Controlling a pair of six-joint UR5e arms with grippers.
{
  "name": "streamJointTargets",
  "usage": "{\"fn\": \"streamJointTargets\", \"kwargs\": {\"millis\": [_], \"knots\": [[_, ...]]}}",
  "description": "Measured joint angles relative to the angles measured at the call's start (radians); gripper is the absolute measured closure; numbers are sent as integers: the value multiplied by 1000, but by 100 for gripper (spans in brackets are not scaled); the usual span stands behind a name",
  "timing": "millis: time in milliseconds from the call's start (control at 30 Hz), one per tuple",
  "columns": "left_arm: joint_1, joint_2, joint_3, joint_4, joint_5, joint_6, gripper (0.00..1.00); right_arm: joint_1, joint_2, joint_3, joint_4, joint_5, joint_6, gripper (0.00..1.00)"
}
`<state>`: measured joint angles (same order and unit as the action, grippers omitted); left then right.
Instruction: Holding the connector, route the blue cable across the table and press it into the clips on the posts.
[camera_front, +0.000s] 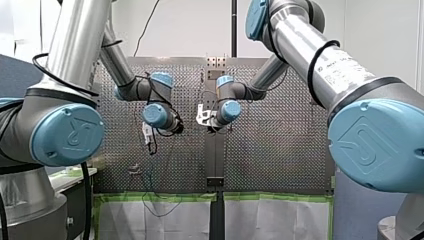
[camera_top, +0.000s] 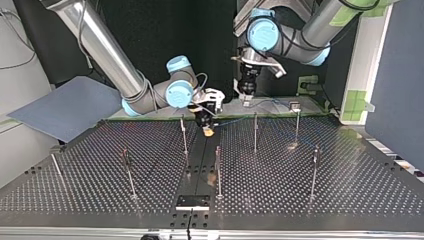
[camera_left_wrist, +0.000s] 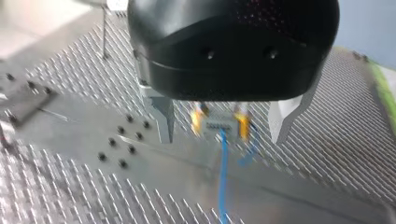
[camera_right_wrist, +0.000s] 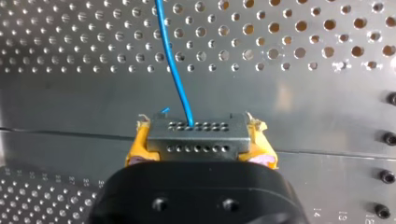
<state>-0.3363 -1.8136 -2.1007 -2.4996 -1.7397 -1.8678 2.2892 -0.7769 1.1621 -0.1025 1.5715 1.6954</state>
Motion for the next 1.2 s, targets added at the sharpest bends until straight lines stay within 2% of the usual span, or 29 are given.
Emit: {"fn": "streamJointTargets", "kwargs": {"millis": [167,533,800,1067,1200], "knots": [[-19,-15,40,8,4,-17,0,-8,0,0,1,-2,1,100],[-15,-122,155,-31,-19,-16,0,-25,-2,0,4,-14,3,100],[-11,-189,216,-48,-8,-19,0,-27,-2,0,3,-29,3,100],[1,-202,268,-66,-5,-24,0,-26,-2,0,1,-35,2,100],[5,-227,298,-83,4,-26,0,-26,-2,0,2,-45,3,100]]}}
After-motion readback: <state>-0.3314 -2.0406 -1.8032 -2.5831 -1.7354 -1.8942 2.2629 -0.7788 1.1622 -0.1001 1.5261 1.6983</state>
